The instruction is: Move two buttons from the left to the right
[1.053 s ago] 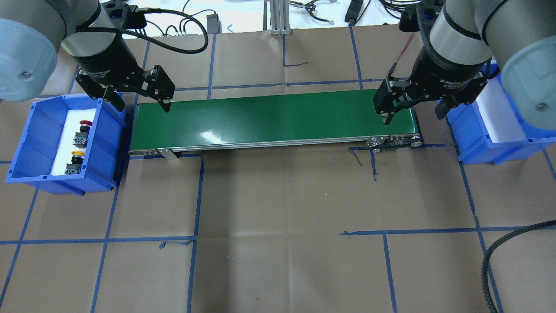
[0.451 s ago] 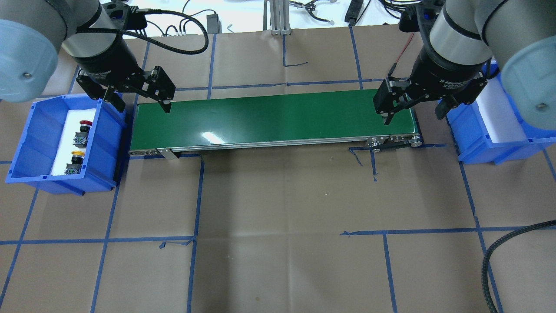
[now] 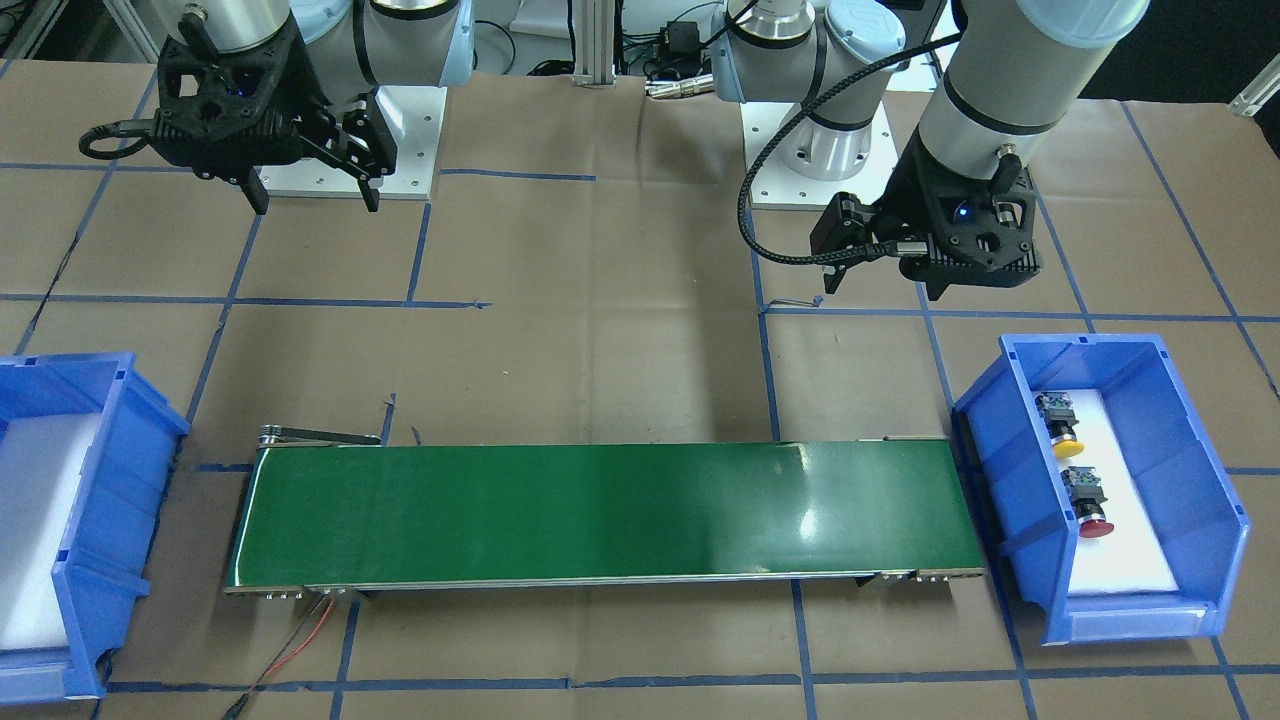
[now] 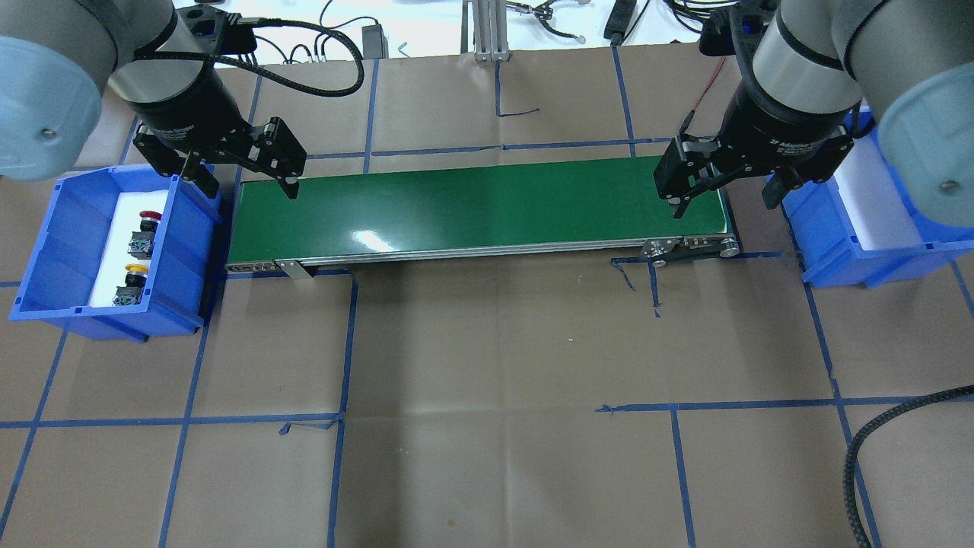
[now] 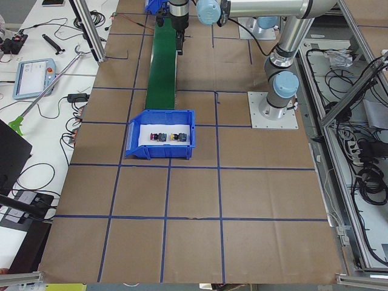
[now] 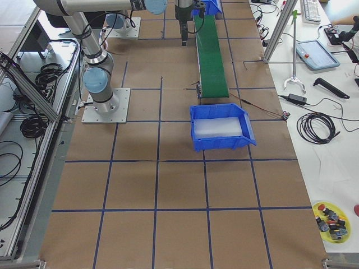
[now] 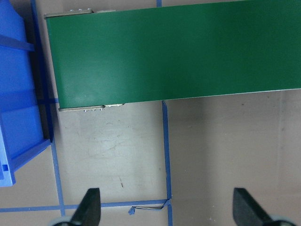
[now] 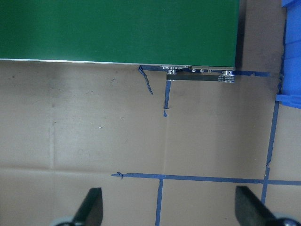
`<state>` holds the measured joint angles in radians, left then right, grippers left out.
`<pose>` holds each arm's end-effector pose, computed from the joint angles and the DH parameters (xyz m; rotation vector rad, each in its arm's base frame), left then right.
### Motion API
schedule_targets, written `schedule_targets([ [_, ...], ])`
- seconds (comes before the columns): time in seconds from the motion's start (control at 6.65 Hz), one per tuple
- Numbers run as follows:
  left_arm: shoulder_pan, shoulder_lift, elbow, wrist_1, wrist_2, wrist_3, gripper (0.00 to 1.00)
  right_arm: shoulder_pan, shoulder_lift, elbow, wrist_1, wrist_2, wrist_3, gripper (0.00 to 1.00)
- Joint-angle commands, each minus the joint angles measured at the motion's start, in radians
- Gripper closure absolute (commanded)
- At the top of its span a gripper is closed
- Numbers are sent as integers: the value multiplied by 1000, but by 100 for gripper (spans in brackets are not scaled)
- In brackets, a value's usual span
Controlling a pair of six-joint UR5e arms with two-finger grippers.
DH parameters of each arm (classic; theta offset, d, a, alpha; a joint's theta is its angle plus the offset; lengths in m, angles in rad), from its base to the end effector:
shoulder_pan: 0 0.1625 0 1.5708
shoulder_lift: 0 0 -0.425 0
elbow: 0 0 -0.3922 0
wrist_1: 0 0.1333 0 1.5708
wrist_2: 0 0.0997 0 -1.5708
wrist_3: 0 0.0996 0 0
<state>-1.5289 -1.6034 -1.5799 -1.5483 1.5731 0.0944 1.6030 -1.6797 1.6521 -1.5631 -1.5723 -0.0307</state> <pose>-0.1119 -0.5086 0.4694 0.0825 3.1394 0.0303 0.1475 -0.4430 0.4982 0.0987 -3.1384 0.0312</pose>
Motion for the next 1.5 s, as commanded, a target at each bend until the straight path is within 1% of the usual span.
schedule_targets([
  [0.0,33,0,0,0,-1,2,0,0,0,0,0,0,0,0],
  [0.45,234,-12,-2,0,-1,137,0,0,0,-2,5,0,0,0],
  [0.6,324,-21,-3,-1,2,268,0,0,0,-2,5,2,0,0],
  [0.75,437,-26,-5,-1,-1,328,0,0,0,-2,5,2,0,0],
  [0.9,519,-30,-15,5,-1,444,0,0,0,-2,5,0,0,0],
  [1.2,634,-64,-76,100,-13,583,0,0,0,0,5,2,0,0],
  [1.35,647,-64,-115,155,-13,596,0,0,0,0,5,2,0,0],
])
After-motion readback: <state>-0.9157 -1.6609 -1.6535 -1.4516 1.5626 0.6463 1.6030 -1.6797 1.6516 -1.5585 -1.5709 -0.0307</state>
